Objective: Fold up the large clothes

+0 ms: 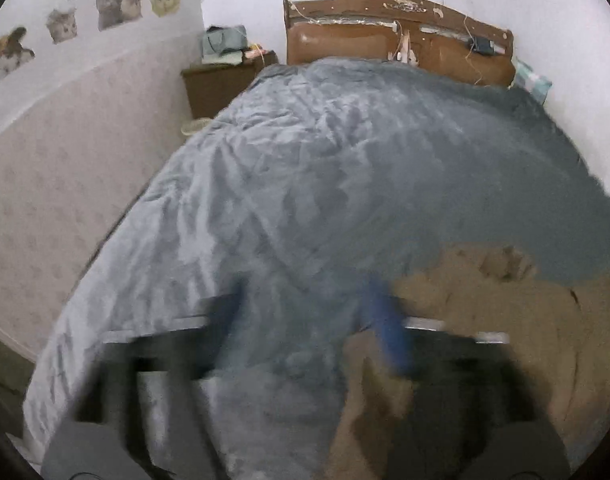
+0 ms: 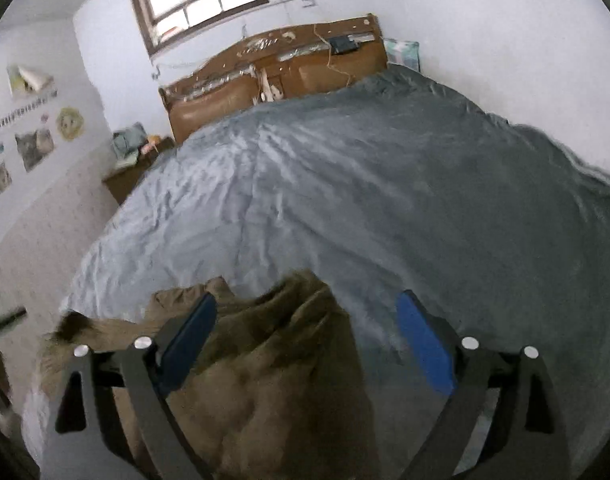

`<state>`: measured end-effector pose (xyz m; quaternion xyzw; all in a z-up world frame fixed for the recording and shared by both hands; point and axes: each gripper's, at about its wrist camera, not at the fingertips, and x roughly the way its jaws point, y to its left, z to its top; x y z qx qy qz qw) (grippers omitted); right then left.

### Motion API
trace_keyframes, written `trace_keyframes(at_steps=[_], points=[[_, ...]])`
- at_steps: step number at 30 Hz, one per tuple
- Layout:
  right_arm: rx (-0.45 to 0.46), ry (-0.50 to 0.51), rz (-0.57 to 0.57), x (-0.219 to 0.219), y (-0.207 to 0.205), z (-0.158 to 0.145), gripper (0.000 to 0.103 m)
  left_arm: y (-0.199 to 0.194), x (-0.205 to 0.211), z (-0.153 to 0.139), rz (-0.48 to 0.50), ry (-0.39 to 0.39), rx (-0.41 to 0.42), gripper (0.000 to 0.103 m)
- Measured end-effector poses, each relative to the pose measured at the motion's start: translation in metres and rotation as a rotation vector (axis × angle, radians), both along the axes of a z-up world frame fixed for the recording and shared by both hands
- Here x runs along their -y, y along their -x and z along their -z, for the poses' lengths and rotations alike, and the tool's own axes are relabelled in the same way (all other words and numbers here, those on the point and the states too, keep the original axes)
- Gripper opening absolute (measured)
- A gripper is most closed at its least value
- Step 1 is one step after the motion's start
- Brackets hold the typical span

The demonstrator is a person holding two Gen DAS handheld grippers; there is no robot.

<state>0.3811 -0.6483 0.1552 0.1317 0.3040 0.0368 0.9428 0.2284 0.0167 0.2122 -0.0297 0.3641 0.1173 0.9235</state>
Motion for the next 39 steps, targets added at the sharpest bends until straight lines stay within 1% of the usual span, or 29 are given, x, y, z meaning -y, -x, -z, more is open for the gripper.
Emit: trace_keyframes(at_steps=[1, 2, 3, 4, 5, 6, 8, 9, 10, 11, 13, 15, 16, 17, 18, 19, 20, 22, 24, 25, 27, 28, 30, 31, 33, 35, 37, 38, 39], points=[[0.053, -0.051, -0.006, 0.015, 0.012, 0.0, 0.092, 0.016, -0.003, 0.013, 0.021, 0.022, 0.015, 0.087], [0.11, -0.082, -0.001, 0.031, 0.027, 0.003, 0.097, 0.024, -0.006, 0.023, 0.025, 0.019, 0.003, 0.087], [0.135, -0.08, 0.005, 0.041, 0.036, 0.007, 0.099, 0.026, -0.002, 0.031, 0.03, 0.009, -0.007, 0.087], [0.154, -0.055, 0.019, 0.052, 0.05, 0.015, 0.101, 0.04, 0.0, 0.046, 0.07, 0.014, -0.005, 0.087], [0.149, -0.025, 0.031, 0.06, 0.06, 0.026, 0.101, 0.045, -0.002, 0.054, 0.102, 0.03, -0.005, 0.087], [0.125, -0.015, 0.023, 0.065, 0.063, 0.037, 0.101, 0.052, 0.003, 0.067, 0.163, 0.066, -0.011, 0.088], [0.036, -0.019, -0.038, 0.065, 0.064, 0.064, 0.101, 0.056, 0.01, 0.081, 0.228, 0.091, -0.03, 0.099], [-0.003, -0.009, -0.078, 0.058, 0.06, 0.079, 0.101, 0.054, 0.017, 0.086, 0.245, 0.095, -0.04, 0.1], [-0.017, 0.006, -0.104, 0.051, 0.056, 0.086, 0.101, 0.045, 0.026, 0.094, 0.268, 0.117, -0.065, 0.1], [-0.03, 0.025, -0.136, 0.041, 0.05, 0.094, 0.101, 0.037, 0.031, 0.098, 0.269, 0.129, -0.09, 0.1], [-0.066, 0.033, -0.152, 0.025, 0.036, 0.105, 0.101, 0.019, 0.041, 0.11, 0.258, 0.134, -0.159, 0.1], [-0.108, 0.02, -0.179, 0.011, 0.021, 0.117, 0.101, 0.002, 0.054, 0.116, 0.251, 0.107, -0.186, 0.1], [-0.122, 0.024, -0.197, 0.002, 0.016, 0.121, 0.101, -0.008, 0.06, 0.119, 0.25, 0.097, -0.183, 0.094], [-0.153, 0.031, -0.218, -0.007, 0.005, 0.128, 0.096, -0.012, 0.063, 0.121, 0.254, 0.112, -0.191, 0.052], [-0.182, 0.028, -0.232, -0.01, 0.0, 0.133, 0.084, -0.017, 0.064, 0.124, 0.272, 0.157, -0.205, 0.026], [-0.196, 0.018, -0.254, -0.016, -0.007, 0.137, 0.047, -0.021, 0.064, 0.123, 0.265, 0.179, -0.219, 0.016], [-0.191, 0.022, -0.262, -0.02, -0.008, 0.134, 0.033, -0.018, 0.063, 0.118, 0.264, 0.159, -0.199, 0.006], [-0.115, 0.052, -0.238, -0.023, -0.005, 0.116, 0.018, -0.01, 0.064, 0.098, 0.271, 0.102, -0.114, 0.005], [-0.028, 0.091, -0.213, -0.027, 0.004, 0.092, 0.017, 0.0, 0.054, 0.066, 0.245, 0.132, -0.005, 0.005], [0.019, 0.115, -0.204, -0.031, 0.009, 0.08, 0.017, 0.007, 0.054, 0.054, 0.236, 0.138, 0.031, 0.005], [0.11, 0.176, -0.181, -0.042, 0.013, 0.057, 0.017, 0.012, 0.058, 0.034, 0.215, 0.109, 0.109, 0.004], [0.147, 0.202, -0.164, -0.047, 0.012, 0.048, 0.017, 0.014, 0.063, 0.024, 0.196, 0.071, 0.163, 0.004], [0.19, 0.235, -0.118, -0.055, 0.003, 0.037, 0.017, 0.012, 0.071, 0.017, 0.17, 0.022, 0.21, 0.004], [0.183, 0.244, -0.1, -0.058, -0.007, 0.036, 0.018, 0.004, 0.072, 0.019, 0.144, 0.009, 0.205, 0.005], [0.137, 0.245, -0.071, -0.064, -0.035, 0.042, 0.018, -0.01, 0.069, 0.025, 0.104, 0.019, 0.187, 0.006], [0.084, 0.232, -0.042, -0.069, -0.066, 0.054, 0.022, -0.034, 0.069, 0.045, 0.055, -0.006, 0.132, 0.007], [0.012, 0.22, -0.012, -0.075, -0.096, 0.07, 0.025, -0.057, 0.073, 0.07, 0.016, -0.056, 0.056, 0.01], [-0.031, 0.234, 0.004, -0.079, -0.109, 0.082, 0.03, -0.07, 0.077, 0.091, -0.001, -0.086, -0.005, 0.011], [-0.062, 0.254, 0.018, -0.082, -0.115, 0.091, 0.034, -0.077, 0.08, 0.103, -0.006, -0.097, -0.05, 0.013]])
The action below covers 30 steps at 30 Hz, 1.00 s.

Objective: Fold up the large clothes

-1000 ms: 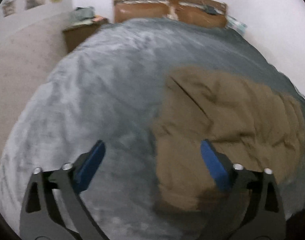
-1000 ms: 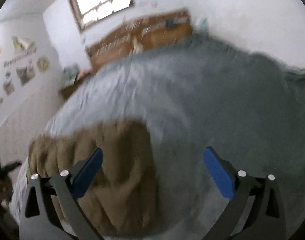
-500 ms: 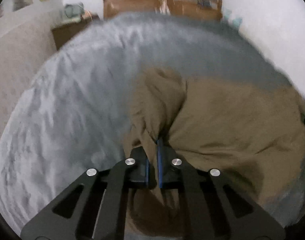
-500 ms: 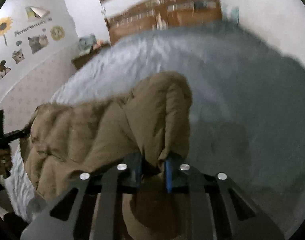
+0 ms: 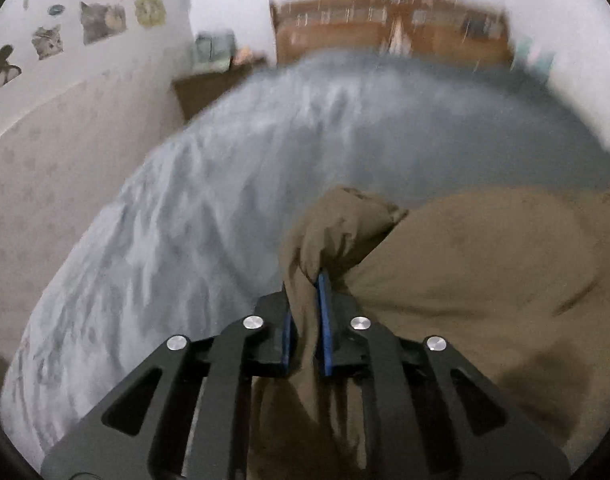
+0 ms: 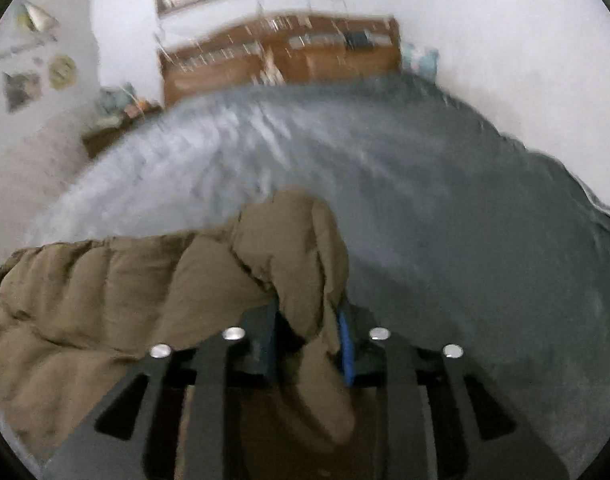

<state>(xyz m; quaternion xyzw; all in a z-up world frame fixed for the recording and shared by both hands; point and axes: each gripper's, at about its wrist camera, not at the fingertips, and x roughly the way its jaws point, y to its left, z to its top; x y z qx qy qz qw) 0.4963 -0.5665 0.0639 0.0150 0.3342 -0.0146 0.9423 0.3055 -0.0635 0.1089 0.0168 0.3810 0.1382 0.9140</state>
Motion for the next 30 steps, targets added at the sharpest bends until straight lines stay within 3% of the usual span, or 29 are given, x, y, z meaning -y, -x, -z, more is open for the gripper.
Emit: trace_keyframes(at_steps=[1, 3, 5, 6, 7, 10, 12, 14, 16, 19, 22, 25, 28, 30], points=[[-0.046, 0.028, 0.011, -0.006, -0.01, 0.014, 0.045, -0.008, 0.0, 0.02, -0.005, -0.02, -0.071, 0.017], [-0.113, 0.059, -0.007, -0.013, -0.016, 0.035, 0.066, -0.009, -0.004, 0.04, -0.015, -0.018, -0.1, 0.024], [-0.096, 0.069, -0.016, -0.01, -0.007, 0.037, 0.085, -0.013, -0.001, 0.041, -0.035, 0.015, -0.092, 0.046], [-0.079, 0.063, -0.017, -0.005, 0.0, 0.033, 0.088, -0.01, -0.005, 0.037, -0.052, 0.044, -0.078, 0.053], [-0.062, 0.059, -0.013, -0.001, 0.007, 0.028, 0.093, -0.005, -0.011, 0.033, -0.068, 0.065, -0.071, 0.067], [0.027, 0.06, 0.04, 0.019, 0.042, -0.004, 0.095, 0.028, -0.033, 0.006, -0.15, 0.089, 0.021, 0.07], [0.136, 0.039, 0.071, 0.019, 0.069, -0.032, 0.101, 0.051, -0.038, -0.027, -0.171, 0.085, 0.115, 0.08], [0.205, -0.003, 0.046, 0.005, 0.083, -0.05, 0.101, 0.065, -0.006, -0.052, -0.11, 0.072, 0.209, 0.095], [0.213, -0.039, 0.004, -0.011, 0.083, -0.055, 0.101, 0.07, 0.045, -0.061, -0.022, -0.001, 0.242, 0.096], [0.175, -0.015, -0.059, -0.053, 0.062, -0.042, 0.101, 0.048, 0.101, -0.056, 0.056, -0.016, 0.223, 0.097], [0.089, 0.045, -0.112, -0.086, 0.026, -0.013, 0.101, -0.017, 0.129, -0.035, 0.069, -0.013, 0.123, 0.097], [0.018, 0.101, -0.082, -0.091, 0.004, 0.02, 0.101, -0.055, 0.124, 0.009, 0.009, -0.136, 0.032, 0.1], [0.014, 0.119, -0.063, -0.08, -0.013, 0.049, 0.101, -0.059, 0.1, 0.022, -0.049, -0.036, 0.036, 0.1], [0.006, 0.055, -0.084, -0.072, -0.023, 0.062, 0.101, -0.068, 0.091, 0.031, -0.07, -0.052, 0.071, 0.1]])
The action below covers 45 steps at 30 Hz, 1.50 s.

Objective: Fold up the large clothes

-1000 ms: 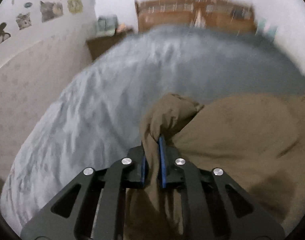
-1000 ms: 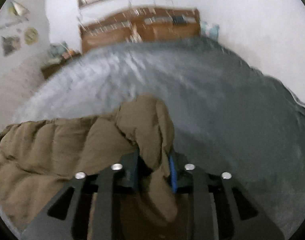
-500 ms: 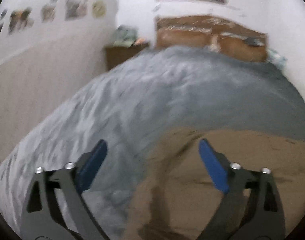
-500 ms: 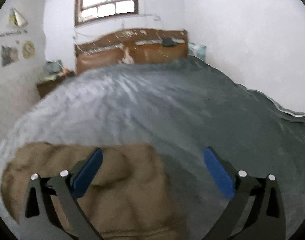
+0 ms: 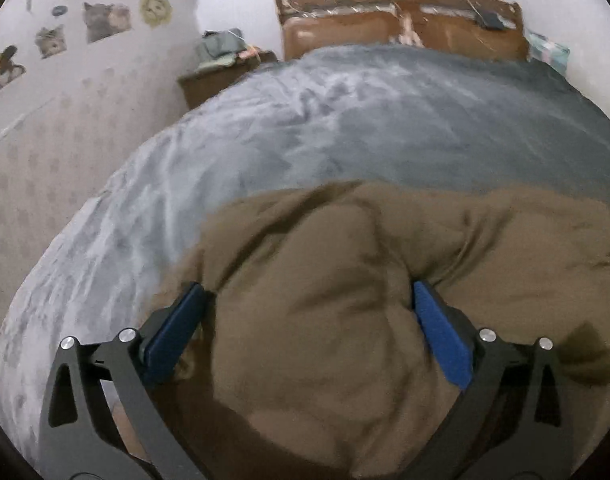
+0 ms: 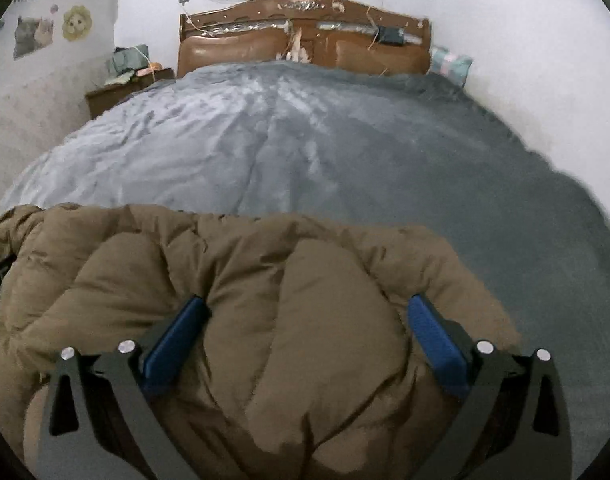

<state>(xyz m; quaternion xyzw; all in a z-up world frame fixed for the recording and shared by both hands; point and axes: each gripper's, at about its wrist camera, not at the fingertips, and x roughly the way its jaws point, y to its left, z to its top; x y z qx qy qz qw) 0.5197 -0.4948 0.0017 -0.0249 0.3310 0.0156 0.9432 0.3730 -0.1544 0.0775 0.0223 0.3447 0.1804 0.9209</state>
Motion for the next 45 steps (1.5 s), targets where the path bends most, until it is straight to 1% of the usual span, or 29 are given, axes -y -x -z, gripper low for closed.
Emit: trace_keyframes(at_steps=[2, 5, 6, 9, 12, 16, 18, 19, 20, 21, 22, 24, 25, 26, 27, 28, 29, 30, 31, 32, 33, 34, 35, 36, 38, 40, 42, 43, 45], points=[[0.009, -0.028, -0.012, 0.005, -0.009, 0.008, 0.101, -0.007, -0.003, 0.008, 0.01, -0.011, 0.014, 0.1], [-0.026, -0.111, -0.03, 0.013, -0.03, 0.024, 0.101, -0.024, -0.019, 0.023, 0.013, 0.064, 0.016, 0.1], [-0.032, -0.142, -0.034, 0.017, -0.035, 0.029, 0.101, -0.015, -0.02, 0.031, 0.01, 0.075, 0.023, 0.1], [-0.049, -0.191, -0.035, 0.018, -0.045, 0.044, 0.102, -0.005, -0.031, 0.039, 0.007, 0.117, 0.04, 0.1], [-0.037, -0.17, -0.03, 0.013, -0.043, 0.051, 0.102, -0.009, -0.036, 0.055, 0.01, 0.152, 0.027, 0.1], [-0.007, -0.087, -0.01, 0.004, -0.029, 0.051, 0.101, -0.025, -0.035, 0.065, 0.048, 0.192, -0.05, 0.1], [-0.04, -0.037, 0.0, -0.002, -0.024, 0.046, 0.101, -0.031, -0.034, 0.063, 0.065, 0.225, -0.077, 0.1], [-0.05, -0.021, 0.0, -0.002, -0.016, 0.039, 0.101, -0.024, -0.037, 0.053, 0.079, 0.254, -0.081, 0.1], [-0.048, -0.01, -0.006, -0.002, -0.007, 0.031, 0.101, -0.01, -0.039, 0.038, 0.083, 0.269, -0.042, 0.099], [-0.031, -0.018, -0.008, 0.001, 0.012, 0.015, 0.101, 0.011, -0.041, 0.019, 0.076, 0.276, 0.029, 0.099], [-0.003, -0.053, -0.004, 0.008, 0.032, 0.001, 0.101, 0.034, -0.041, 0.003, 0.06, 0.269, 0.073, 0.1], [0.075, -0.176, -0.008, 0.027, 0.09, -0.027, 0.101, 0.075, -0.038, -0.013, 0.03, 0.249, 0.085, 0.1], [0.112, -0.205, -0.009, 0.037, 0.12, -0.033, 0.101, 0.109, -0.036, -0.018, 0.028, 0.252, 0.106, 0.1], [0.136, -0.205, -0.002, 0.046, 0.148, -0.035, 0.101, 0.138, -0.035, -0.02, 0.027, 0.242, 0.127, 0.1], [0.144, -0.176, 0.023, 0.059, 0.177, -0.035, 0.101, 0.15, -0.035, -0.021, 0.024, 0.225, 0.116, 0.1], [0.13, -0.149, 0.074, 0.071, 0.193, -0.034, 0.101, 0.164, -0.036, -0.02, 0.003, 0.193, 0.09, 0.1], [0.112, -0.145, 0.158, 0.09, 0.21, -0.031, 0.101, 0.172, -0.037, -0.016, -0.01, 0.18, 0.079, 0.1], [0.103, -0.169, 0.206, 0.102, 0.218, -0.029, 0.101, 0.173, -0.038, -0.01, -0.01, 0.179, 0.061, 0.1], [0.091, -0.219, 0.248, 0.115, 0.227, -0.022, 0.101, 0.174, -0.041, 0.005, 0.003, 0.18, -0.004, 0.1], [0.065, -0.267, 0.255, 0.124, 0.23, -0.012, 0.101, 0.174, -0.041, 0.017, 0.011, 0.147, -0.053, 0.1], [0.021, -0.28, 0.263, 0.129, 0.228, -0.003, 0.101, 0.171, -0.04, 0.028, 0.015, 0.093, -0.089, 0.1], [-0.007, -0.273, 0.269, 0.13, 0.227, 0.005, 0.101, 0.168, -0.039, 0.044, 0.016, 0.018, -0.142, 0.1], [-0.029, -0.262, 0.262, 0.13, 0.225, 0.014, 0.101, 0.165, -0.04, 0.054, 0.026, -0.007, -0.169, 0.1], [-0.037, -0.25, 0.251, 0.13, 0.223, 0.019, 0.101, 0.165, -0.044, 0.058, 0.039, 0.021, -0.167, 0.1], [-0.045, -0.225, 0.208, 0.125, 0.22, 0.025, 0.101, 0.164, -0.054, 0.054, 0.029, 0.095, -0.134, 0.1], [-0.025, -0.248, 0.191, 0.125, 0.216, 0.024, 0.101, 0.164, -0.066, 0.048, 0.011, 0.198, -0.076, 0.1], [-0.005, -0.285, 0.189, 0.123, 0.209, 0.022, 0.101, 0.158, -0.071, 0.048, 0.009, 0.241, -0.066, 0.1], [-0.005, -0.293, 0.194, 0.123, 0.202, 0.024, 0.101, 0.152, -0.07, 0.053, 0.0, 0.226, -0.084, 0.1], [-0.015, -0.289, 0.201, 0.122, 0.188, 0.028, 0.101, 0.139, -0.067, 0.066, -0.029, 0.145, -0.129, 0.1]])
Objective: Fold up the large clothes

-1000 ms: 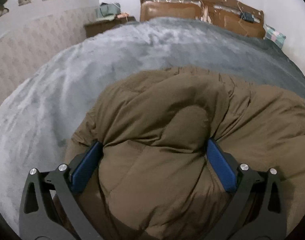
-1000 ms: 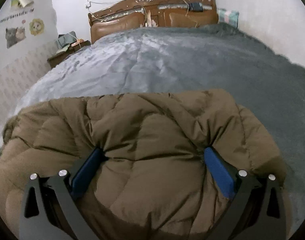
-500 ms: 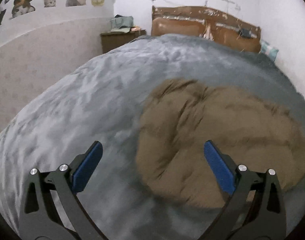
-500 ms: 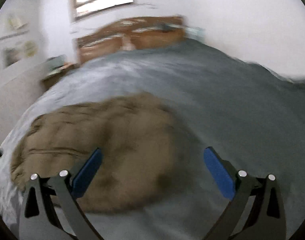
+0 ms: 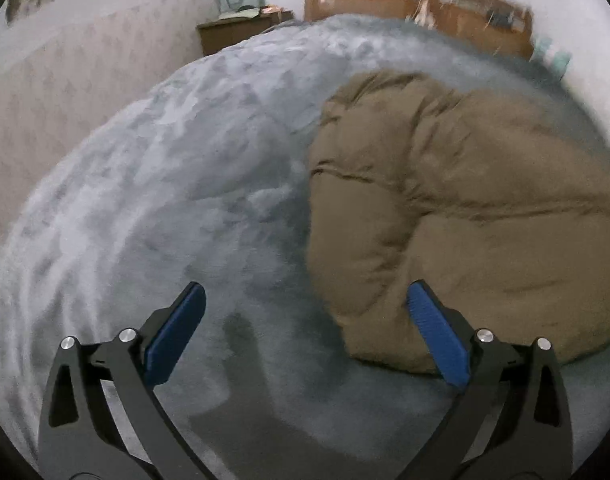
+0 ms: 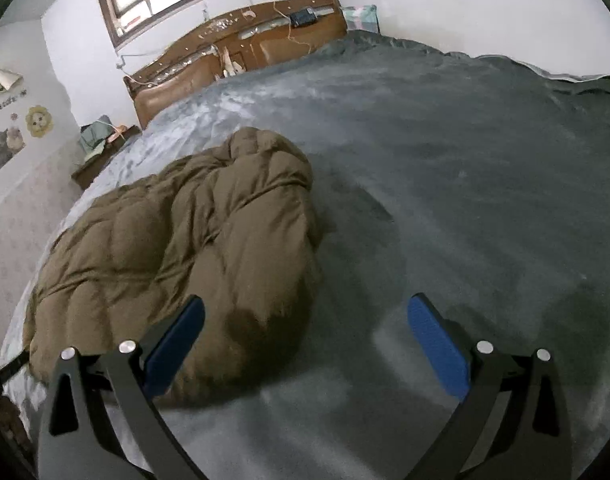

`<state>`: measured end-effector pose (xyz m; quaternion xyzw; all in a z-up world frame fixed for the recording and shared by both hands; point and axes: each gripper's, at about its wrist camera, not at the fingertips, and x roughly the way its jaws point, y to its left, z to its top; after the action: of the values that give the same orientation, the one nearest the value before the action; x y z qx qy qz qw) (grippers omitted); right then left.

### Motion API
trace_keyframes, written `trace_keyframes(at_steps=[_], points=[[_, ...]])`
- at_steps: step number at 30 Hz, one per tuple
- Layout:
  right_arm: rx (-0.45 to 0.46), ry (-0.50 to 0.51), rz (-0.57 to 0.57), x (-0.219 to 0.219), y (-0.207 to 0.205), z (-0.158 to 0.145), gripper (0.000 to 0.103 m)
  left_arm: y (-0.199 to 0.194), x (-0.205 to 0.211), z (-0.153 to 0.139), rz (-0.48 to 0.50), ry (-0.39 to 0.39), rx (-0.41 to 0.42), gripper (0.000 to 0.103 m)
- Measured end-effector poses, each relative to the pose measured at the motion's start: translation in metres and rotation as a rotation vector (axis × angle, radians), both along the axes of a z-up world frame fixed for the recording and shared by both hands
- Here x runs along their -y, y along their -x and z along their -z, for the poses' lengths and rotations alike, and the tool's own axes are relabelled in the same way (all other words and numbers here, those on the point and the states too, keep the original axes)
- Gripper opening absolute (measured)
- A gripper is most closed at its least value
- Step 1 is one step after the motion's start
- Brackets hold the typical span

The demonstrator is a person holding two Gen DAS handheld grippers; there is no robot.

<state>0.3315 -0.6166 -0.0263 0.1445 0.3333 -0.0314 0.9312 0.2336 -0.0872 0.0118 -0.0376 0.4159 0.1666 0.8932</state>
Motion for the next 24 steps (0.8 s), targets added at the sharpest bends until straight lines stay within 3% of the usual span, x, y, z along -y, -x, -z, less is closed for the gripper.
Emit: trace_keyframes(at_steps=[3, 4, 5, 6, 8, 11, 15, 21, 22, 24], points=[[-0.032, -0.036, -0.05, -0.012, -0.022, 0.013, 0.099, -0.018, 0.008, 0.01, 0.0, -0.049, -0.005, 0.1], [-0.046, -0.041, -0.073, -0.02, -0.027, 0.017, 0.086, -0.023, 0.01, 0.011, 0.008, -0.055, -0.003, 0.097], [-0.056, -0.038, -0.095, -0.026, -0.03, 0.019, 0.067, -0.027, 0.013, 0.012, 0.02, -0.048, -0.003, 0.093], [-0.062, -0.026, -0.132, -0.033, -0.032, 0.02, 0.059, -0.033, 0.014, 0.015, 0.043, -0.014, -0.002, 0.081], [-0.053, 0.006, -0.158, -0.04, -0.03, 0.016, 0.044, -0.038, 0.014, 0.014, 0.103, 0.073, 0.006, 0.033], [-0.041, -0.055, -0.181, -0.035, -0.019, 0.006, 0.027, -0.037, 0.02, 0.0, 0.135, 0.043, 0.039, 0.012], [-0.027, -0.035, -0.207, -0.037, 0.017, -0.015, 0.023, -0.007, 0.01, -0.029, 0.122, 0.087, 0.096, 0.011], [-0.008, 0.009, -0.185, -0.035, 0.093, -0.04, 0.024, 0.044, 0.008, -0.053, 0.15, 0.099, 0.093, 0.011], [-0.009, 0.005, -0.177, -0.033, 0.109, -0.039, 0.024, 0.059, 0.01, -0.052, 0.153, 0.097, 0.081, 0.012], [0.045, -0.013, -0.178, -0.028, 0.136, -0.055, 0.031, 0.076, 0.004, -0.072, 0.116, 0.08, 0.154, 0.025]])
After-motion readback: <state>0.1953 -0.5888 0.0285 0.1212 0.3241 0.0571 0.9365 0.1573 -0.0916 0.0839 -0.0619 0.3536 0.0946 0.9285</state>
